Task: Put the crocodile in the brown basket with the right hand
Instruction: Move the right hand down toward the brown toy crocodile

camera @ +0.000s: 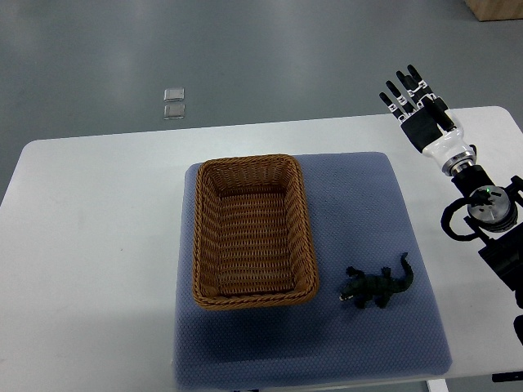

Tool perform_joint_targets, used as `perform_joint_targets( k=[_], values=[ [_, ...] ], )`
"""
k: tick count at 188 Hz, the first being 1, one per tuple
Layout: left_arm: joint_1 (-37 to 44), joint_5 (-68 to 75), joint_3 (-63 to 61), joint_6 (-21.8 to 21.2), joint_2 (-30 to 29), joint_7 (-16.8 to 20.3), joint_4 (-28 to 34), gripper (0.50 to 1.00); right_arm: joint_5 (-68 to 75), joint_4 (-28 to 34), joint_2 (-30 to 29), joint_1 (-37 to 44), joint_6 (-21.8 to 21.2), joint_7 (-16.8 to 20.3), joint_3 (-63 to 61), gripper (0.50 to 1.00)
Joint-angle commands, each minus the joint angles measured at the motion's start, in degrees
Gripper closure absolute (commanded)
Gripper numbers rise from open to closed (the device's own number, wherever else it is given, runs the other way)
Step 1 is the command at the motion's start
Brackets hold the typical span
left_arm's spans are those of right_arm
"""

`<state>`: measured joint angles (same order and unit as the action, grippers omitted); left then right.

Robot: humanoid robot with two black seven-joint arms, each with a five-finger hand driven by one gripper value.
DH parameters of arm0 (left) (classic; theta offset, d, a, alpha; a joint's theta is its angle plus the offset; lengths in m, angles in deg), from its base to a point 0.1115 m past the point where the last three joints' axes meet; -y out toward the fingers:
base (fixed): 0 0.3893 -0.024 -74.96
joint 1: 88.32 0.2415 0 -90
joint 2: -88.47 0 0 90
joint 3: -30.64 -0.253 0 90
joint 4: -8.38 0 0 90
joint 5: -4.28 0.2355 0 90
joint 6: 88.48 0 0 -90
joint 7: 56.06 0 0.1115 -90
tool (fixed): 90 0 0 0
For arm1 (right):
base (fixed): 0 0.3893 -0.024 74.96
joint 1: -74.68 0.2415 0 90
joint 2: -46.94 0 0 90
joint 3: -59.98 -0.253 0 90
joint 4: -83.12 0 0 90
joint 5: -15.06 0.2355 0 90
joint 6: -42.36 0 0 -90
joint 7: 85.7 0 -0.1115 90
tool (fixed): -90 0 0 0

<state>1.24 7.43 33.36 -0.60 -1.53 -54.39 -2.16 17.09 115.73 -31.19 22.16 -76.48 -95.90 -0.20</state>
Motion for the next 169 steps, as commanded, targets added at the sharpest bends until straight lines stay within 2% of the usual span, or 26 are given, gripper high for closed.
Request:
perform_joint_targets(
  k=[1, 63, 109, 135, 169],
  values=[
    [0.0, 0.01, 0.0, 0.01, 0.0, 0.0, 0.0, 0.5, -0.01, 0.0, 0.08, -0.04, 0.01, 0.09, 0.06, 0.572],
    [0.0, 0.01, -0.09, 0.01, 0.0, 0.0, -0.27, 0.5, -0.37, 0.08, 0.16, 0.05, -0.17, 0.18, 0.33, 0.572],
    [0.0, 0.1, -0.17, 0.45, 0.0, 0.0, -0.35, 0.5, -6.61, 0.52, 0.96, 1.01, -0.43, 0.35, 0.33, 0.572],
    [0.0, 0.1, -0.26, 0.54, 0.0, 0.0, -0.35, 0.5, -15.57, 4.39, 3.24, 1.01, -0.78, 0.61, 1.47, 0.572],
    [-0.08, 0.1, -0.26, 0.54, 0.0, 0.0, -1.15, 0.5, -32.71, 12.04, 9.83, 1.1, -0.43, 0.79, 6.04, 0.572]
  ],
)
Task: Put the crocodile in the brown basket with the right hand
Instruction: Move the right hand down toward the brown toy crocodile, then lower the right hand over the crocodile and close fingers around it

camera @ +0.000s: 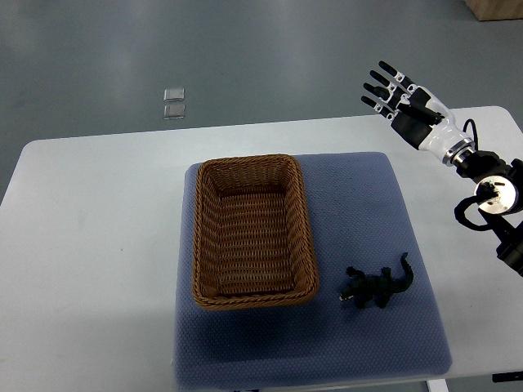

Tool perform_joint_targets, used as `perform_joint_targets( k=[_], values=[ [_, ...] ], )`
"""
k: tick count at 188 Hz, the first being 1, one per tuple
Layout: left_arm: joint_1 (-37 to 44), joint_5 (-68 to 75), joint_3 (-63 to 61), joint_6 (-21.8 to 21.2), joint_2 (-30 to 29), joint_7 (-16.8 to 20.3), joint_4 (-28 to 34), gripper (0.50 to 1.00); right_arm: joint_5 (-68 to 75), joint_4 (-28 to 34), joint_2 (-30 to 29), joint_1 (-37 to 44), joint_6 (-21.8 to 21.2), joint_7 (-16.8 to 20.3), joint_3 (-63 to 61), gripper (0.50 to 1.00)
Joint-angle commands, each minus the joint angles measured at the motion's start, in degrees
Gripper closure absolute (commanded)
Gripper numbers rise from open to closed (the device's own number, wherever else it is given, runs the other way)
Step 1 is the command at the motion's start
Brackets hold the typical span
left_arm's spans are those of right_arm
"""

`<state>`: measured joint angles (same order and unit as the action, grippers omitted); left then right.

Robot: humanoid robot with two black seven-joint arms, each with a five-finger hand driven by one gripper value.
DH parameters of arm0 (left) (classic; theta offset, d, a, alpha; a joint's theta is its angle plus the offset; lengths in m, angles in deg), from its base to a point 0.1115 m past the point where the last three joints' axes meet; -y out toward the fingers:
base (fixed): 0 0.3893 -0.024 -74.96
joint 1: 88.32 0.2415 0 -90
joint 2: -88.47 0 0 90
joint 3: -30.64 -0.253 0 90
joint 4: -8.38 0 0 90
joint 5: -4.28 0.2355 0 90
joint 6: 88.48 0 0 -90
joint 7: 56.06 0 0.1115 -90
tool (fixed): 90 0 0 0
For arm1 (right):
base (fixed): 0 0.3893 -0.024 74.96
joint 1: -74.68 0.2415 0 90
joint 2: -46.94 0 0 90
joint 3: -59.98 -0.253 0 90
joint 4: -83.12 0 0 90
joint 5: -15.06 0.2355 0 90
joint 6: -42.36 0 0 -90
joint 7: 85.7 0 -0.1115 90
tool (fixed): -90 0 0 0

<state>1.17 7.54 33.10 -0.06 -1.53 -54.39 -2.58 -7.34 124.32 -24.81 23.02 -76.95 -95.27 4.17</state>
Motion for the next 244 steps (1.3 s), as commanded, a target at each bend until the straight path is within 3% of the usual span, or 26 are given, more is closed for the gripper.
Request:
perform_joint_targets(
  k=[1, 12, 37, 82, 139, 202, 244],
  values=[
    [-0.02, -0.01, 0.0, -0.01, 0.0, 0.0, -0.81, 0.5, -8.97, 3.89, 3.72, 0.24, -0.13, 0.25, 1.76, 0.572],
    [-0.02, -0.01, 0.0, -0.01, 0.0, 0.0, -1.43, 0.5, -12.32, 6.0, 5.21, 0.5, -0.66, 1.84, 1.85, 0.572],
    [-0.11, -0.01, 0.0, -0.01, 0.0, 0.0, -2.22, 0.5, -22.07, 12.5, 10.75, 3.4, -1.1, 9.39, 5.8, 0.572],
    [-0.11, -0.01, 0.09, -0.01, 0.0, 0.0, -4.59, 0.5, -27.44, 24.45, 23.93, 13.51, -1.89, 16.78, 20.91, 0.572],
    [-0.81, 0.08, 0.0, -0.01, 0.0, -0.08, -6.35, 0.5, -29.11, 41.33, 35.71, 25.38, -3.12, 21.52, 36.65, 0.572],
    [-0.72, -0.01, 0.09, -0.01, 0.0, -0.08, -6.0, 0.5, -23.66, 48.72, 36.33, 24.23, -2.42, 21.96, 39.2, 0.572],
    [-0.72, -0.01, 0.09, -0.01, 0.0, -0.08, -5.74, 0.5, -24.45, 50.82, 37.29, 18.35, -2.15, 21.88, 39.47, 0.572]
  ],
)
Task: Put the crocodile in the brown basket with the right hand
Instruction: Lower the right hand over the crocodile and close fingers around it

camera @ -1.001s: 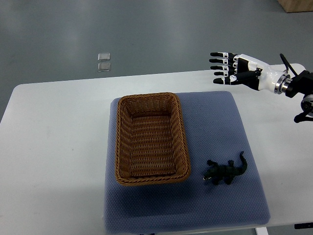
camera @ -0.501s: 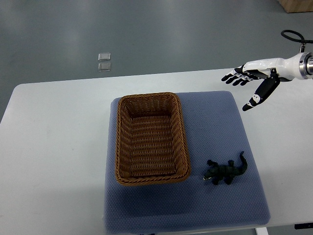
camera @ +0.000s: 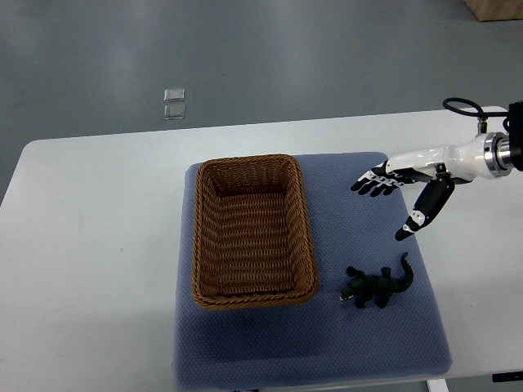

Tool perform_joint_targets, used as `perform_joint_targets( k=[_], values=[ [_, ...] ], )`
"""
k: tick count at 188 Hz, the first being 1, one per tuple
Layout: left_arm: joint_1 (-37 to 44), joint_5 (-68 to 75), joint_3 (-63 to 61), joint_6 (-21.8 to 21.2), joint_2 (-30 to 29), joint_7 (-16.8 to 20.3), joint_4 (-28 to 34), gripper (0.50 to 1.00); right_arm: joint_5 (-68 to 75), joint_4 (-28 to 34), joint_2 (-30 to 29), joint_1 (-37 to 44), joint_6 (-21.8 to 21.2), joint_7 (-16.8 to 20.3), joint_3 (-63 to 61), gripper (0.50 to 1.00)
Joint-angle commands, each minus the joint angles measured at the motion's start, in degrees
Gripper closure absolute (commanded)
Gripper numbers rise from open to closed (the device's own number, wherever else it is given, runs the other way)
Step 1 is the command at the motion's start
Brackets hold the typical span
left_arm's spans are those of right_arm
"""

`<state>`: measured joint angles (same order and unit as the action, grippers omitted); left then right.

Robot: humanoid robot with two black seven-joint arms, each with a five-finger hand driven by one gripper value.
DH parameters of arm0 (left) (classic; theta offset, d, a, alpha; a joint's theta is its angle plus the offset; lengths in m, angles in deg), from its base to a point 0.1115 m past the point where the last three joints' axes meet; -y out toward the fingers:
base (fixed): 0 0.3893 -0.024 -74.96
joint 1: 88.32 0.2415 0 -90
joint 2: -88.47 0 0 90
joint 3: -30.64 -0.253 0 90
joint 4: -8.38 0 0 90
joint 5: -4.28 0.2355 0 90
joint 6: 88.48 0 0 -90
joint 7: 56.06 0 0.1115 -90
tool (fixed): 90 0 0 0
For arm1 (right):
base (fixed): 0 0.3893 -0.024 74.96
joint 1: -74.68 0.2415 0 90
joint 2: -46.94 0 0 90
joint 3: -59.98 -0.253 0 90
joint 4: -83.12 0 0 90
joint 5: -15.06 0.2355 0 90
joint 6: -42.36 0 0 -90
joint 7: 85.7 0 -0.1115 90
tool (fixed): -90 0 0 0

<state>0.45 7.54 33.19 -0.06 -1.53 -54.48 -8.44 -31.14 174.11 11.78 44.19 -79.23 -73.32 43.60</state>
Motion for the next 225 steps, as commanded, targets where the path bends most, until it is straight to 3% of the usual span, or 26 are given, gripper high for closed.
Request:
perform_joint_targets(
  k=[1, 102, 225],
  values=[
    [0.0, 0.0, 0.0, -0.01, 0.0, 0.0, 0.13, 0.5, -0.65, 1.03, 0.7, -2.82, 0.12, -0.08, 0.03, 0.572],
    [0.0, 0.0, 0.0, -0.18, 0.0, 0.0, 0.13, 0.5, -15.59, 3.31, 0.35, -11.08, 3.99, -1.4, -0.06, 0.579],
    [0.0, 0.0, 0.0, -0.18, 0.0, 0.0, 0.13, 0.5, -19.11, 2.96, -3.6, -16.88, 8.12, -2.37, -0.93, 0.581]
  ],
)
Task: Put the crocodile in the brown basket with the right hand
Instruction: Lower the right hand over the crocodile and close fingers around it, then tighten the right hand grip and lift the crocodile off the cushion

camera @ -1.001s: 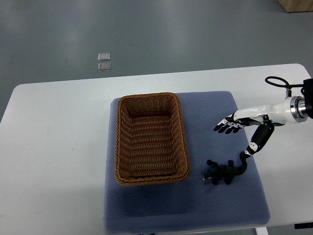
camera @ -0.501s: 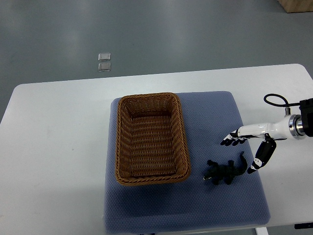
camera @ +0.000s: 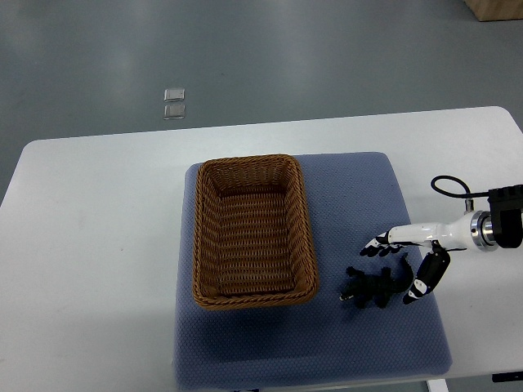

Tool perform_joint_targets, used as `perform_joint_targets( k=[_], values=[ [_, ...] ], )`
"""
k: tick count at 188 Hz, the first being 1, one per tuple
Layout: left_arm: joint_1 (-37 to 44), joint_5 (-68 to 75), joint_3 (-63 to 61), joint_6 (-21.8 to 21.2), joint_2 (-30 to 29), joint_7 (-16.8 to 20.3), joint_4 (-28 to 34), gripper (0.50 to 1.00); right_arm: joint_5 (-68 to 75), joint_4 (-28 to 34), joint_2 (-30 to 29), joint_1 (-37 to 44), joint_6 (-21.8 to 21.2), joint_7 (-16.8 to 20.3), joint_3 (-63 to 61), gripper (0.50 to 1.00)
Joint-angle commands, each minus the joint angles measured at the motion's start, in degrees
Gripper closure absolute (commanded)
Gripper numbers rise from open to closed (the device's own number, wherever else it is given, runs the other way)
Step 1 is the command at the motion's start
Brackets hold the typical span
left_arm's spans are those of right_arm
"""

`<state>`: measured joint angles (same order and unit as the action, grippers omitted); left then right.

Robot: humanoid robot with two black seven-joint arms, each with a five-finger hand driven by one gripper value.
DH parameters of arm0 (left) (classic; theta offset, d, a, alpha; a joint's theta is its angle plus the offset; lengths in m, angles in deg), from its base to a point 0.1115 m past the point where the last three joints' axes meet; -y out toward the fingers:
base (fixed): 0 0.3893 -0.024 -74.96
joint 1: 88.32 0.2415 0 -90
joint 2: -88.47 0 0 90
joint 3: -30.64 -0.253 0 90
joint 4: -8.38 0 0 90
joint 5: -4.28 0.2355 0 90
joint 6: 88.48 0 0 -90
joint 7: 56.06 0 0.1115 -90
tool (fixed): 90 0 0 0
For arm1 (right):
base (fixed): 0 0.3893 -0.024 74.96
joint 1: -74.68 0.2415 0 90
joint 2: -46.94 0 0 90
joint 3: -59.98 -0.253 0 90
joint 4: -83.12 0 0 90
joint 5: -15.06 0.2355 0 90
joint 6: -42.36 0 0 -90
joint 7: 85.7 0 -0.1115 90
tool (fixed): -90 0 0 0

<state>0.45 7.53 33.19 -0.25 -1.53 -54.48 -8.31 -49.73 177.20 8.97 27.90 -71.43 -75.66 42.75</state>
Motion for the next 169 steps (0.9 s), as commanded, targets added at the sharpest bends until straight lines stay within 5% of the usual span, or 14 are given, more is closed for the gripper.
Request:
perform_joint_targets(
  k=[1, 75, 169],
  values=[
    [0.0, 0.0, 0.0, 0.09, 0.0, 0.0, 0.0, 0.5, -0.6, -0.12, -0.97, -0.59, 0.32, -0.03, -0.08, 0.581],
    [0.0, 0.0, 0.0, 0.09, 0.0, 0.0, 0.0, 0.5, -1.22, -1.7, -4.04, -2.53, 2.08, -0.29, -0.17, 0.603],
    [0.0, 0.0, 0.0, 0.09, 0.0, 0.0, 0.0, 0.5, -3.42, -3.37, -5.1, -3.93, 3.31, -1.61, -0.17, 0.791]
  ],
)
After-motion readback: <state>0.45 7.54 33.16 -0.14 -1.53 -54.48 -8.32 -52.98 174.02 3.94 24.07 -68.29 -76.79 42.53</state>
